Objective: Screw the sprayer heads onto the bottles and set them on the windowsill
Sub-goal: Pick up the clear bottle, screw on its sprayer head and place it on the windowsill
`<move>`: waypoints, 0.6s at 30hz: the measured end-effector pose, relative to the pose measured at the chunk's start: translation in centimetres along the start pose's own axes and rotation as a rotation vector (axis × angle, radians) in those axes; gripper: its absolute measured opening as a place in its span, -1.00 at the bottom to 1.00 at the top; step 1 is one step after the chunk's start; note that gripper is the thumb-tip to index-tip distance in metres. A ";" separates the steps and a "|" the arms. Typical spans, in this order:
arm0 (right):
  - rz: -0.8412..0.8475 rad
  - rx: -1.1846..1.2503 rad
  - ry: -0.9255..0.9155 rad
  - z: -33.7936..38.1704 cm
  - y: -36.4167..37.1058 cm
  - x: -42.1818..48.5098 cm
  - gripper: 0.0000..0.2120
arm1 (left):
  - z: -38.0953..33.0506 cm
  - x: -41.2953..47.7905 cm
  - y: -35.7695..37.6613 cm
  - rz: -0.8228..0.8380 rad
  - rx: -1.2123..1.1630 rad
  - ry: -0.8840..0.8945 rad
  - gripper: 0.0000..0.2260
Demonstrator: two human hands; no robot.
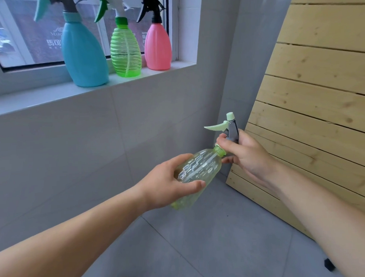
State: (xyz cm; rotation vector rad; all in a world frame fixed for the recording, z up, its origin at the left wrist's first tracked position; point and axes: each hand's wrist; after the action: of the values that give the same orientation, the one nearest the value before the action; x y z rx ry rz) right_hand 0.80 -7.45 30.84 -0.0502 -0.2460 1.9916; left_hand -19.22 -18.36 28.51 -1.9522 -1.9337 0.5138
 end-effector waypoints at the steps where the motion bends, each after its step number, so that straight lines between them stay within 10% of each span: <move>1: 0.042 0.058 0.002 0.1 -0.2 0.0 -0.76 | -0.1 0.0 -0.1 0.005 -0.015 0.001 -0.53; 18: -0.001 0.118 0.012 0.1 0.2 0.0 -0.87 | -0.8 -0.4 0.4 -0.036 0.038 -0.001 -0.55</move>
State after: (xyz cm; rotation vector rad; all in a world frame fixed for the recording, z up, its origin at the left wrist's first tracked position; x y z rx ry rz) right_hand 0.60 -7.55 30.90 0.0136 -0.1211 2.0002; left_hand -18.52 -18.77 29.06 -1.8913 -1.9412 0.5373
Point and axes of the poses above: each hand's wrist, its own x-axis towards the middle knuckle, its own y-axis out of the palm, z = x × y, and after that the axes turned 5 degrees about -x, right-handed
